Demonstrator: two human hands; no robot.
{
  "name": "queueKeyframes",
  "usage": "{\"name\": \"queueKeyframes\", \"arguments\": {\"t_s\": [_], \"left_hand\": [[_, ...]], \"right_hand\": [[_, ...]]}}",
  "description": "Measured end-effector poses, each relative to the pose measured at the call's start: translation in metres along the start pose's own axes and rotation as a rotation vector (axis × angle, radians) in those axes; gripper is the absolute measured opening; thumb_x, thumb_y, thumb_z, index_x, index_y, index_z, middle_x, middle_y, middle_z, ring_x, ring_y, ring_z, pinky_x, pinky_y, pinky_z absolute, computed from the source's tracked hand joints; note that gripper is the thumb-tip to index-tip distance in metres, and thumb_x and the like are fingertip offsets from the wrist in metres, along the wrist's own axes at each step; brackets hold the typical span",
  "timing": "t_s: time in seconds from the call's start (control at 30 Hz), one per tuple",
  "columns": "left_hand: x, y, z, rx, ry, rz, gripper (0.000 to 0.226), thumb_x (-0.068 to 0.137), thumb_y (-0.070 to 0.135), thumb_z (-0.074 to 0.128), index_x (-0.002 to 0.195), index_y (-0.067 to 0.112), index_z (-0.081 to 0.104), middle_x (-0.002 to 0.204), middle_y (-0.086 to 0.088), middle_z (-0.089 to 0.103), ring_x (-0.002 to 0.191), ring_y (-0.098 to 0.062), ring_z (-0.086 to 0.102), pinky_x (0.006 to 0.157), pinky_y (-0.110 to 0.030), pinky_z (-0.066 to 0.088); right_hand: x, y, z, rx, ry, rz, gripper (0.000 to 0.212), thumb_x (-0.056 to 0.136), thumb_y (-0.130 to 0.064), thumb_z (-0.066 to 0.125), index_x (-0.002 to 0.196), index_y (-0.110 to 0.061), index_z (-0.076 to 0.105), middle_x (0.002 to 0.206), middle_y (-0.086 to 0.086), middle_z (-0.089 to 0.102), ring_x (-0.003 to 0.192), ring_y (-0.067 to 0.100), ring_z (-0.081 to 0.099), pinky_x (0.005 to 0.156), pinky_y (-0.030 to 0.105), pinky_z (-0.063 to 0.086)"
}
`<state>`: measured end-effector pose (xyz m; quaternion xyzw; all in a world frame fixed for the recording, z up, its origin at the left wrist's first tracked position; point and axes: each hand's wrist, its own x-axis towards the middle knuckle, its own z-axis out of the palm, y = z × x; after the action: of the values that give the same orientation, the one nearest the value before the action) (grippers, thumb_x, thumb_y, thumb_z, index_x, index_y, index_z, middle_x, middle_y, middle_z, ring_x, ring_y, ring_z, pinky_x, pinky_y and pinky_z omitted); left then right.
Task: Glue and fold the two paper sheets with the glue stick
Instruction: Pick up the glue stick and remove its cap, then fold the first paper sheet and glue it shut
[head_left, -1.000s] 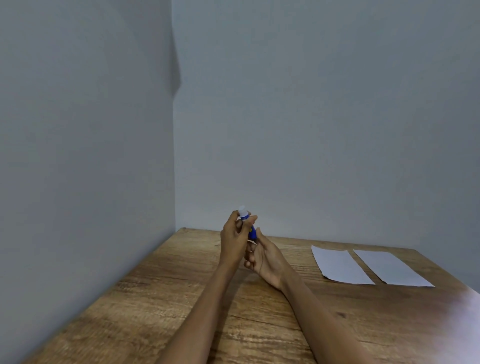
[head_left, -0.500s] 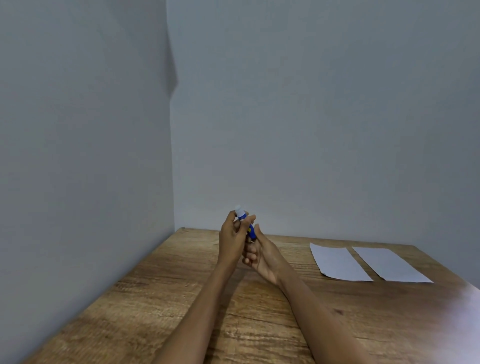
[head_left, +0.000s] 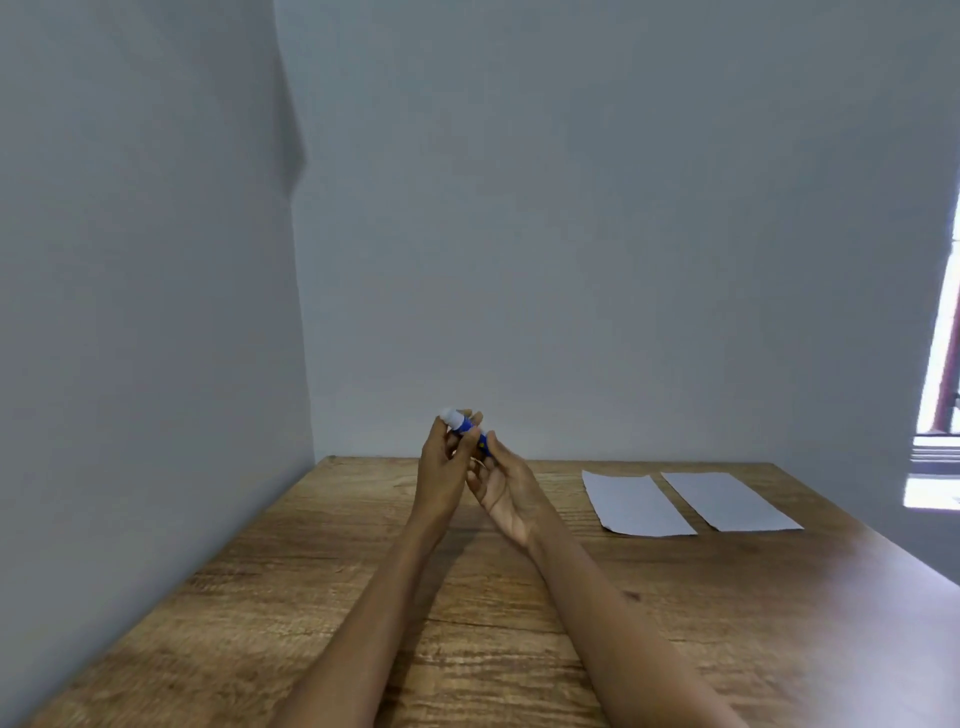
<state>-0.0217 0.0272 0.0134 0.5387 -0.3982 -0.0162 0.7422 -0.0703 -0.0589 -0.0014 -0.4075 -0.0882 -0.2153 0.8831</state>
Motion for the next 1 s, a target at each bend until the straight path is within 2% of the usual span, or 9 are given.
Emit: {"name": "queueKeyframes", "arguments": {"t_s": [0.07,0.13,0.3,0.4,0.5,0.6,0.77,1.0], "left_hand": [[-0.004,-0.003,0.006,0.026,-0.055,-0.048,0.034,0.094,0.02,0.056,0.127,0.025,0.049,0.121,0.009,0.059,0.112,-0.004,0.057,0.089,-0.019,0.047],[-0.009,-0.009,0.01,0.138,-0.091,-0.094,0.046,0.094,0.027,0.055,0.137,0.02,0.041,0.127,0.007,0.053,0.117,-0.006,0.051,0.09,-0.018,0.04],[-0.003,-0.028,0.029,0.5,-0.153,-0.133,0.036,0.091,0.018,0.06,0.126,0.01,0.054,0.117,-0.008,0.062,0.103,-0.016,0.058,0.082,-0.02,0.042],[0.01,-0.041,0.059,0.694,-0.249,-0.121,0.032,0.09,0.015,0.061,0.12,0.006,0.059,0.115,-0.01,0.064,0.107,-0.022,0.059,0.085,-0.024,0.041],[0.024,-0.055,0.098,0.794,-0.284,-0.153,0.035,0.091,0.016,0.057,0.125,0.005,0.057,0.122,-0.012,0.062,0.113,-0.024,0.057,0.094,-0.03,0.041],[0.039,-0.069,0.13,0.842,-0.266,-0.235,0.038,0.092,0.017,0.054,0.127,0.002,0.053,0.129,-0.014,0.057,0.117,-0.028,0.055,0.095,-0.035,0.044],[0.058,-0.082,0.149,0.924,-0.295,-0.378,0.029,0.09,0.021,0.057,0.11,0.0,0.055,0.115,-0.016,0.062,0.105,-0.028,0.059,0.075,-0.03,0.041],[0.06,-0.088,0.155,0.962,-0.206,-0.474,0.026,0.081,0.018,0.061,0.105,0.008,0.062,0.109,-0.009,0.066,0.101,-0.024,0.062,0.079,-0.031,0.048]], "right_hand": [[-0.002,-0.011,-0.008,0.06,0.08,-0.066,0.038,0.085,-0.03,0.062,0.112,-0.003,0.061,0.088,0.006,0.069,0.072,0.009,0.067,0.063,0.019,0.056],[-0.005,-0.028,-0.019,0.109,0.167,-0.157,0.031,0.081,-0.028,0.064,0.101,-0.004,0.062,0.077,0.003,0.068,0.066,0.009,0.067,0.06,0.019,0.056],[-0.02,-0.086,-0.061,0.091,0.311,-0.311,0.015,0.091,-0.017,0.058,0.096,-0.003,0.06,0.068,0.002,0.068,0.063,0.009,0.067,0.061,0.019,0.057],[-0.031,-0.124,-0.086,0.038,0.418,-0.363,0.013,0.091,-0.016,0.06,0.095,-0.004,0.06,0.065,0.001,0.068,0.06,0.009,0.067,0.061,0.02,0.057],[-0.042,-0.147,-0.107,0.013,0.478,-0.384,0.014,0.09,-0.016,0.061,0.095,-0.003,0.061,0.065,0.002,0.068,0.06,0.009,0.067,0.062,0.02,0.058],[-0.047,-0.153,-0.122,0.021,0.489,-0.378,0.014,0.091,-0.016,0.06,0.094,-0.003,0.061,0.066,0.002,0.067,0.061,0.009,0.067,0.061,0.019,0.057],[-0.046,-0.15,-0.13,0.01,0.454,-0.339,0.016,0.092,-0.017,0.058,0.095,-0.002,0.061,0.071,0.004,0.065,0.062,0.01,0.067,0.062,0.02,0.058],[-0.043,-0.141,-0.132,-0.018,0.419,-0.302,0.015,0.091,-0.017,0.059,0.096,-0.003,0.061,0.069,0.004,0.068,0.063,0.011,0.068,0.062,0.022,0.058]]}}
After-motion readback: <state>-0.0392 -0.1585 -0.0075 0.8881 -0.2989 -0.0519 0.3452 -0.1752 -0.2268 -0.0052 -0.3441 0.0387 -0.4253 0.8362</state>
